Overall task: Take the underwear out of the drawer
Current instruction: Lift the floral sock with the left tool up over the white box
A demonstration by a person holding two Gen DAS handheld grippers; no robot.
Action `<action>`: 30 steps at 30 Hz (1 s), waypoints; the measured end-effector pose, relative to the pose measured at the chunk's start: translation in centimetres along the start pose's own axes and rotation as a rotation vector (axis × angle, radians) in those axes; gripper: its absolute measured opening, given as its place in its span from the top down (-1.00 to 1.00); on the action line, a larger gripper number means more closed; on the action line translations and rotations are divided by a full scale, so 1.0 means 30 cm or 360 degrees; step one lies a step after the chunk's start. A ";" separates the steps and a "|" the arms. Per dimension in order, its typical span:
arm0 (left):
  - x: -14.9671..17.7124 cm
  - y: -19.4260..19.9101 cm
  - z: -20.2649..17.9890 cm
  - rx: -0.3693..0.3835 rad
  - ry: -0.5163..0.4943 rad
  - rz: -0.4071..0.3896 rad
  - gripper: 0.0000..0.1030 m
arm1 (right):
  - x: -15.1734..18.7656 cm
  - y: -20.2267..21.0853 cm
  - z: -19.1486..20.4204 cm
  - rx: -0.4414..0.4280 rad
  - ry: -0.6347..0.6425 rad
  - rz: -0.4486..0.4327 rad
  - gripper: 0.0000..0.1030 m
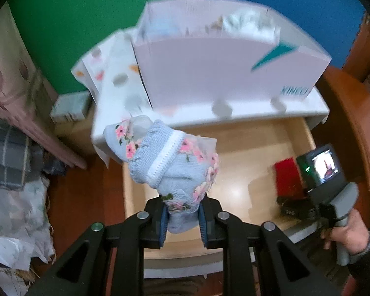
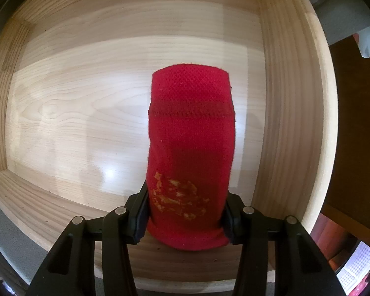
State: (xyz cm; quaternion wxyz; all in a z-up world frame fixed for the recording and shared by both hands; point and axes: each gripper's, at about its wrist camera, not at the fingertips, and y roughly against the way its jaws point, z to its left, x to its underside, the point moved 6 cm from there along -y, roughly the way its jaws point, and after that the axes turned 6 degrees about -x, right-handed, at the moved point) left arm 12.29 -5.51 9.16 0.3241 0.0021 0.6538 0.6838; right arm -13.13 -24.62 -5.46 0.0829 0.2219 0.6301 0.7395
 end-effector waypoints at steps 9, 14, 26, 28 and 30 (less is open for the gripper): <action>-0.166 0.277 0.058 0.0000 -0.0001 -0.0267 0.61 | -0.002 0.009 0.001 0.0007 0.0005 -0.0003 0.14; -0.285 0.367 0.071 -0.0018 -0.0002 -0.0373 0.61 | -0.001 0.007 0.003 0.0007 0.0004 -0.0003 0.14; -0.522 0.282 0.034 0.0015 0.0050 -0.0376 0.61 | -0.015 0.021 0.045 0.0024 0.0013 -0.0008 0.14; -0.562 0.256 0.024 0.0041 0.0058 -0.0375 0.61 | -0.009 0.014 0.064 0.0023 0.0006 -0.0011 0.14; -0.599 0.222 0.016 0.0021 0.0057 -0.0358 0.61 | -0.011 0.015 0.067 0.0022 0.0006 -0.0011 0.14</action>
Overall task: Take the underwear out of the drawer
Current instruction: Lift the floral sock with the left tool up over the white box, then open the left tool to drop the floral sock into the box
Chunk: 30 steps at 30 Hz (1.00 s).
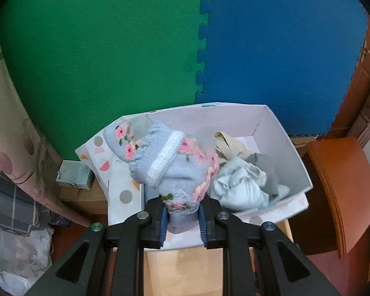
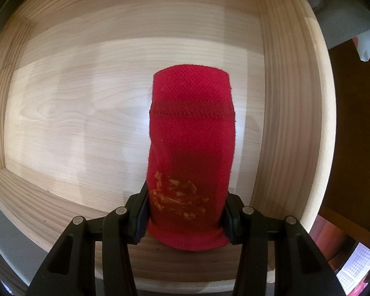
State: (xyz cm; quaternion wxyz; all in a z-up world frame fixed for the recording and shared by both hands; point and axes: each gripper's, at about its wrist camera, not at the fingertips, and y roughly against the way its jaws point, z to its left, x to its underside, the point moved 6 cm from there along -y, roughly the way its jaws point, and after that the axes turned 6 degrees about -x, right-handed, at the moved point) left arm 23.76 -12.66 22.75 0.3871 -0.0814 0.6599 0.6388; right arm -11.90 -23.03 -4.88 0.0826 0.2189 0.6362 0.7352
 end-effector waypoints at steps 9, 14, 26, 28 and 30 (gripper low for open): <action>-0.010 -0.189 -0.047 -0.0050 -0.0036 0.0099 0.61 | 0.002 0.003 -0.009 -0.0001 -0.0001 -0.0002 0.15; 0.037 -0.281 -0.068 -0.0062 -0.0050 0.0205 0.60 | 0.000 0.006 -0.005 0.0011 0.0007 -0.0007 0.15; 0.084 -0.329 -0.086 -0.0113 -0.0067 0.0253 0.25 | -0.009 0.017 0.012 0.0019 0.0011 -0.0009 0.15; 0.089 -0.324 -0.093 -0.0121 -0.0087 0.0249 0.13 | -0.009 0.017 0.012 0.0019 0.0009 -0.0010 0.15; 0.096 -0.324 -0.101 -0.0130 -0.0105 0.0255 0.11 | -0.010 0.018 0.013 0.0020 0.0011 -0.0009 0.15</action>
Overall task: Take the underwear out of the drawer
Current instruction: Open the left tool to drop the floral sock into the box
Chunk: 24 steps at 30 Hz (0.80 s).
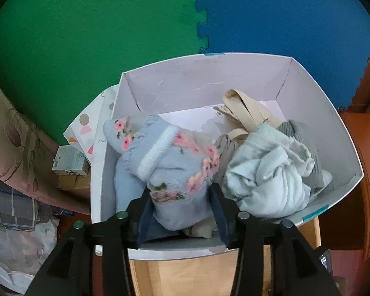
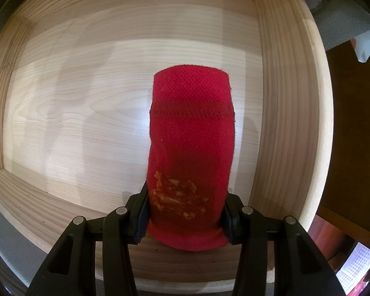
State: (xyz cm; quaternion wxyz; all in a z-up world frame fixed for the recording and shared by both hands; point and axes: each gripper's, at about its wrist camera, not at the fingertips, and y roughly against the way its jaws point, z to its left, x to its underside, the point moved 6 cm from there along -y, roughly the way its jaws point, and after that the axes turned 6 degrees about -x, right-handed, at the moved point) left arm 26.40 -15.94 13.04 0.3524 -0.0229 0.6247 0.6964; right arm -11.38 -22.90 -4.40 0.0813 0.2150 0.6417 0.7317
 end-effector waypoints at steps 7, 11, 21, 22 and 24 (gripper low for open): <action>-0.001 0.003 -0.006 0.0004 0.0029 0.0010 0.06 | -0.003 0.008 -0.001 0.0009 0.0007 -0.0004 0.15; 0.001 0.007 -0.003 0.0010 0.0035 0.0014 0.04 | -0.003 0.008 -0.001 0.0009 0.0006 -0.0004 0.15; 0.006 0.045 0.005 0.0010 0.0032 -0.0023 -0.12 | -0.009 0.015 -0.002 0.0013 0.0014 -0.0003 0.15; 0.007 0.050 0.006 0.0020 0.0033 -0.0026 -0.13 | -0.009 0.015 -0.002 0.0013 0.0014 -0.0003 0.15; 0.009 0.064 0.009 0.0018 0.0031 -0.0042 -0.13 | -0.009 0.015 -0.001 0.0014 0.0015 -0.0002 0.15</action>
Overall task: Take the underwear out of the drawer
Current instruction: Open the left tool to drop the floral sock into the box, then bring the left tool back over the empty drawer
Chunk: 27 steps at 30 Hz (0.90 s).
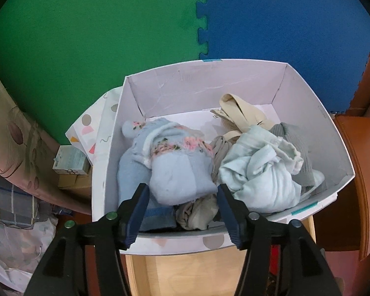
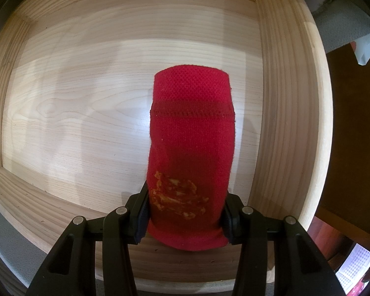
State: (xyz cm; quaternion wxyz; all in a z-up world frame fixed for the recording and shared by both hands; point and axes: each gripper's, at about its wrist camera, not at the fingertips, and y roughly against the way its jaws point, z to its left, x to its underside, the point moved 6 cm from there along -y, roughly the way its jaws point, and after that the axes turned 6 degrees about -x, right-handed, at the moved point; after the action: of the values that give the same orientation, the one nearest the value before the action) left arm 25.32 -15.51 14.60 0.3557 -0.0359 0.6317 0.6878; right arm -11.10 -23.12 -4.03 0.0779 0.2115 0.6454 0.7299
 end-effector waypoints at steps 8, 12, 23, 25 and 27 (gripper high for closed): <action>0.041 0.054 -0.014 0.0014 -0.0064 -0.0037 -0.17 | -0.001 0.000 0.001 0.0001 0.0001 0.0000 0.15; 0.057 0.104 -0.011 0.0017 -0.0078 -0.0085 -0.18 | -0.002 0.000 0.002 0.0001 -0.0001 0.0000 0.15; 0.128 0.225 0.018 0.0054 -0.0087 -0.0167 -0.18 | -0.007 0.008 -0.004 0.0005 0.0001 0.0000 0.15; 0.149 0.236 0.024 0.0049 -0.0099 -0.0178 -0.18 | -0.007 0.008 -0.003 0.0005 0.0003 0.0001 0.15; 0.177 0.245 0.036 0.0027 -0.0104 -0.0179 -0.18 | -0.004 0.009 -0.002 0.0006 0.0004 0.0000 0.15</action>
State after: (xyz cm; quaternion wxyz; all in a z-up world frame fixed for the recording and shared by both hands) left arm 17.88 -11.80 18.37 0.4145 -0.0458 0.6225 0.6622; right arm -10.98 -23.26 -3.79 0.0766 0.2109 0.6469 0.7289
